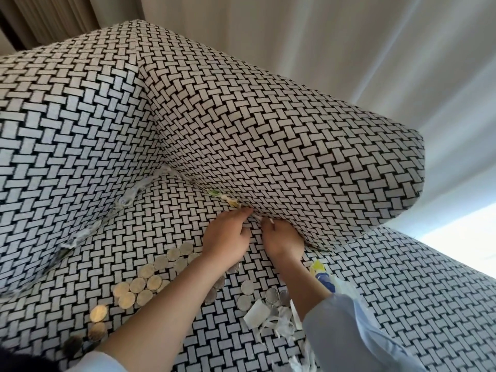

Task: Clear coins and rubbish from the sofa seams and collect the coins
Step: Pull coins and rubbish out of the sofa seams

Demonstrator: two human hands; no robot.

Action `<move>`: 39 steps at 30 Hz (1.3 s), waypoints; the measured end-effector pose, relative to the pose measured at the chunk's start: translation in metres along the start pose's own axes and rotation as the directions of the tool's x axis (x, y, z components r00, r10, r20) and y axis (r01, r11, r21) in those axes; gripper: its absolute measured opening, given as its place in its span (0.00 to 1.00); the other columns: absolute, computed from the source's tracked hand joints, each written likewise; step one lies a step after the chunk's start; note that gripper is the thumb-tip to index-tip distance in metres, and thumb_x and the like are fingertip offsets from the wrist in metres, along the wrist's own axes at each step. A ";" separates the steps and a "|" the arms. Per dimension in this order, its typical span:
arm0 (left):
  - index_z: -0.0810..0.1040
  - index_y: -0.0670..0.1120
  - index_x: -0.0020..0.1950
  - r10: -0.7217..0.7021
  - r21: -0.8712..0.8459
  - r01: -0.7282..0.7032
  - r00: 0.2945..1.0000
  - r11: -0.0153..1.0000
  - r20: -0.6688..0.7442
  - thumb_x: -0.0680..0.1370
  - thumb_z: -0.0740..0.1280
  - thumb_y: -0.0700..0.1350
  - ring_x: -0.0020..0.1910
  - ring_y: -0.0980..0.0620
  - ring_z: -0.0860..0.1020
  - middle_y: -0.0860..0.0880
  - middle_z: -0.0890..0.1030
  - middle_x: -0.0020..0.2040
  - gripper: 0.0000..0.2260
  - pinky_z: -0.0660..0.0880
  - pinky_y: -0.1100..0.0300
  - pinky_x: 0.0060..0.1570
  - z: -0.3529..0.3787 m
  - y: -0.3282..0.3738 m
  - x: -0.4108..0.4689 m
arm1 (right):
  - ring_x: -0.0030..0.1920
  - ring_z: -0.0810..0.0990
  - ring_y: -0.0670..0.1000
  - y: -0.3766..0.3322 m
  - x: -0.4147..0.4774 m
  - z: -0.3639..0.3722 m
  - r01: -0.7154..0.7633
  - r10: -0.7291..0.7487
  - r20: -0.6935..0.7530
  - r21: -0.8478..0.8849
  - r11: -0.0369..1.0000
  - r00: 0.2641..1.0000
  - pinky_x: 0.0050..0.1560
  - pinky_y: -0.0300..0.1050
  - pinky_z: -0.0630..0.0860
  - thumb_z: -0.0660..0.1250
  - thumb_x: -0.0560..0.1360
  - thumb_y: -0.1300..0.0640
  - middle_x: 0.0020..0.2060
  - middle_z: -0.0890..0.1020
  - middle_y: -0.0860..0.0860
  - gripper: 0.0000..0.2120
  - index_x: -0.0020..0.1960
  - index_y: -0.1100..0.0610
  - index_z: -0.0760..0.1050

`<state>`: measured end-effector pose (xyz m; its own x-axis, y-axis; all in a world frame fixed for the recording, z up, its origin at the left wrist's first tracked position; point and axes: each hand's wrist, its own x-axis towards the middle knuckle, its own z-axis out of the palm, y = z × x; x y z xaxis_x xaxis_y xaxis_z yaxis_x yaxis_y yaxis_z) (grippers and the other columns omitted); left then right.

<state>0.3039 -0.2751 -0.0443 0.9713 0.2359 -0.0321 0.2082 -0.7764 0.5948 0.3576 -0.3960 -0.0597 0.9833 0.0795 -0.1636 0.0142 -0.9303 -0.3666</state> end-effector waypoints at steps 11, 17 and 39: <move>0.68 0.51 0.74 0.031 -0.221 -0.020 0.998 0.975 0.047 0.79 0.59 0.36 0.72 0.52 0.65 0.52 0.69 0.73 0.24 0.62 0.58 0.71 -0.001 -0.008 -0.008 | 0.32 0.76 0.49 0.018 -0.042 -0.012 0.261 -0.233 -0.177 0.158 0.952 0.956 0.27 0.40 0.64 0.53 0.83 0.48 0.32 0.77 0.45 0.14 0.42 0.50 0.72; 0.83 0.50 0.55 -0.017 -0.449 -0.019 0.997 0.893 -0.077 0.79 0.60 0.34 0.64 0.56 0.70 0.59 0.74 0.58 0.16 0.61 0.74 0.60 -0.008 -0.011 -0.017 | 0.33 0.72 0.49 -0.010 -0.065 -0.021 0.562 -0.555 -0.089 0.141 0.815 0.827 0.28 0.40 0.61 0.55 0.83 0.50 0.34 0.76 0.50 0.16 0.40 0.55 0.72; 0.78 0.53 0.35 -0.064 -0.133 0.075 0.994 0.988 0.087 0.78 0.58 0.41 0.27 0.55 0.76 0.55 0.79 0.29 0.15 0.73 0.61 0.31 -0.050 -0.010 -0.026 | 0.43 0.82 0.49 -0.038 -0.019 -0.038 0.373 -0.378 0.136 0.066 0.926 0.916 0.44 0.50 0.82 0.60 0.81 0.52 0.57 0.82 0.47 0.20 0.72 0.45 0.67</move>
<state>0.2711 -0.2445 -0.0095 0.9623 0.2333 -0.1396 0.2633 -0.6721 0.6920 0.3449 -0.3754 -0.0077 0.8704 0.4735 -0.1352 0.3679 -0.8078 -0.4605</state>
